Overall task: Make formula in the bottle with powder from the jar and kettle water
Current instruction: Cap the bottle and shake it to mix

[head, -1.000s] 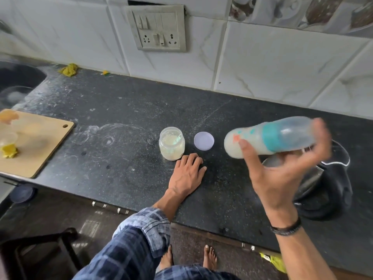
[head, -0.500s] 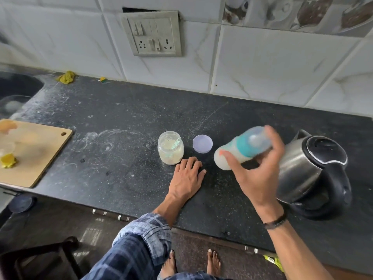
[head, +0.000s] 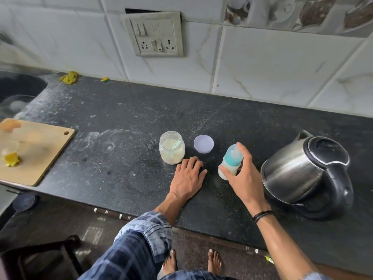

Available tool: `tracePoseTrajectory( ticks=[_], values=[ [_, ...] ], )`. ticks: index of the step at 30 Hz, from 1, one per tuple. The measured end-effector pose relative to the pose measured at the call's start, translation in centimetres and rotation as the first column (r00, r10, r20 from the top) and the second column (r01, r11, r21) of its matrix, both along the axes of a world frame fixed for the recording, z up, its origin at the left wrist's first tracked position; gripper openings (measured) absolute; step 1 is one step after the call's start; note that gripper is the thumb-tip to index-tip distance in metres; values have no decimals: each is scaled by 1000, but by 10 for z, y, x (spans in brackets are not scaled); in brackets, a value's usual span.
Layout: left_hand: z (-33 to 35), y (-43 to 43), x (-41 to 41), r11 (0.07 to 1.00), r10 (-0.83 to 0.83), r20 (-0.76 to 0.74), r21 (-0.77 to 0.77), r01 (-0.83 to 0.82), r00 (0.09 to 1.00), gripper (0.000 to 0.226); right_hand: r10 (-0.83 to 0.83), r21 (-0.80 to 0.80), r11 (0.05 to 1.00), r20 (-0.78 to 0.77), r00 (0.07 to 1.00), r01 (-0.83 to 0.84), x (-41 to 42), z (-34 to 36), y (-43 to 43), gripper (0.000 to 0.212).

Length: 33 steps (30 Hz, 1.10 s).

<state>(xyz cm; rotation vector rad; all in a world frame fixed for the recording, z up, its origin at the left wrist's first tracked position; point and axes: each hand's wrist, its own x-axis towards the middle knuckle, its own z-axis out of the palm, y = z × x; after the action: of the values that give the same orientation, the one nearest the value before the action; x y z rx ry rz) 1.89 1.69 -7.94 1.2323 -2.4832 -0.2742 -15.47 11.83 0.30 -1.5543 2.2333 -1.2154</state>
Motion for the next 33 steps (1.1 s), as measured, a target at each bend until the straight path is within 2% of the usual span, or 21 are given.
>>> tracePoseTrajectory(
  ticks=[7,12,17,19,21,23,25,26,29,30,31,33],
  values=[
    [2,0,-1,999,-1,19,32,1,1000,33,-36,26,999,-69,997,38,11,-28,7,92],
    [3,1,0,999,-8,18,32,7,1000,33,-57,54,997,-107,993,64,8,-30,4,104],
    [5,1,0,999,-10,30,38,8,999,34,28,117,993,-138,990,-12,4,-7,-13,98],
    [4,2,0,1000,-9,30,30,8,1000,34,25,30,999,-109,994,-22,-1,17,-18,95],
    [4,2,0,1000,-7,20,27,7,1000,33,-10,-166,986,-49,999,2,-2,49,-17,91],
    [4,1,0,1000,-6,9,25,6,1000,32,-48,-404,914,3,999,45,-1,71,-16,92],
    [3,1,0,1000,-6,5,18,6,1000,32,-70,-514,855,26,997,74,0,80,-19,96],
    [3,1,0,1000,-8,3,13,8,1000,32,-68,-481,873,37,997,78,0,80,-22,97],
    [3,2,0,1000,-5,-2,1,5,1000,31,6,-193,981,21,1000,-2,1,76,-23,95],
    [2,2,0,1000,-6,-4,3,6,1000,30,10,-227,974,43,999,-1,2,72,-20,95],
    [1,2,0,1000,-3,-6,4,3,1000,30,21,-356,934,108,994,20,4,75,-17,96],
    [0,1,0,1000,2,-10,2,-2,1000,29,31,-656,753,126,992,60,6,78,-14,106]
  ],
)
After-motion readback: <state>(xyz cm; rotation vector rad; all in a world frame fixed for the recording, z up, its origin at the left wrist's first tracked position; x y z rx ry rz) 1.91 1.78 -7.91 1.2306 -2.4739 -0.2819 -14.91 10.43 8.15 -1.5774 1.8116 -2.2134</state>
